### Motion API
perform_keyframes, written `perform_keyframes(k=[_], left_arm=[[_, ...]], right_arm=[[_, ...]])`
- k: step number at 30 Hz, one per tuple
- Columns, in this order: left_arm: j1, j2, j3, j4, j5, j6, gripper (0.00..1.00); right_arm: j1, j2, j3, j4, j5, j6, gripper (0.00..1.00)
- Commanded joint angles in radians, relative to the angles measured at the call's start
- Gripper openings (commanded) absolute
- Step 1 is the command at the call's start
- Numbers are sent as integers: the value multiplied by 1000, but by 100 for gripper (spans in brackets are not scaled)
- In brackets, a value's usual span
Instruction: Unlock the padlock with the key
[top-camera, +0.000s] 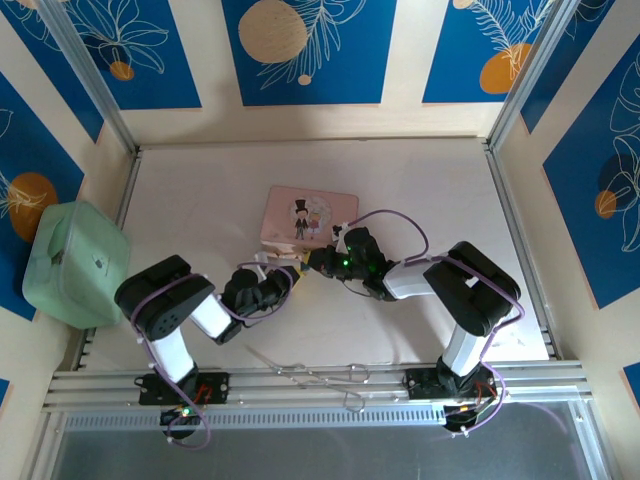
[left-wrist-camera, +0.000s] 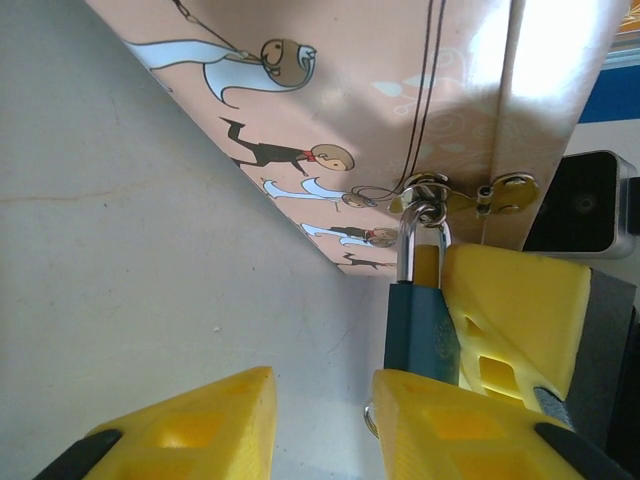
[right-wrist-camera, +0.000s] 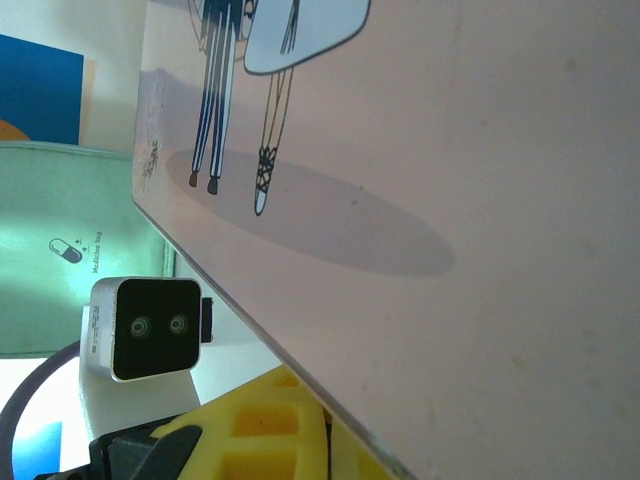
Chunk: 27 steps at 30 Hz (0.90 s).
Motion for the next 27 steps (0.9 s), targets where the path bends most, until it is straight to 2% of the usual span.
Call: perform_keyframes(k=[1,6,8,10,13,14,16,19,21,24,27], left_arm=[[43,-83,-6,59,1,16,35],[107,-248,-62,-159,-9,59,42],[123,-352,-55,-316,-24,94,43],[132,-481,-34,-524,-63,139,45],[137,-699,54,-935,-162,243,50],[139,-761,89,-1072,-206,280,53],[162,-838,137,-1222,-252,326,58],[244,-854,166,-1305,-204,326,61],[306,-821,154,-1283,-134,297,60],[366,-764,139,-1190,-40,275,57],[383,-704,203,-1187,0,332,60]], right_arm=[[39,25,9,-380,-37,52,0],[147,12,246,-933,315,-47,0],[185,44,344,-1105,435,-51,0],[207,85,423,-1228,522,-38,0],[237,140,516,-1370,620,-21,1],[248,155,543,-1402,650,-18,4],[268,181,589,-1453,695,-16,14],[286,220,652,-1496,727,-28,33],[299,230,683,-1500,740,-51,42],[324,195,698,-1491,750,-77,49],[349,107,667,-1456,732,-103,50]])
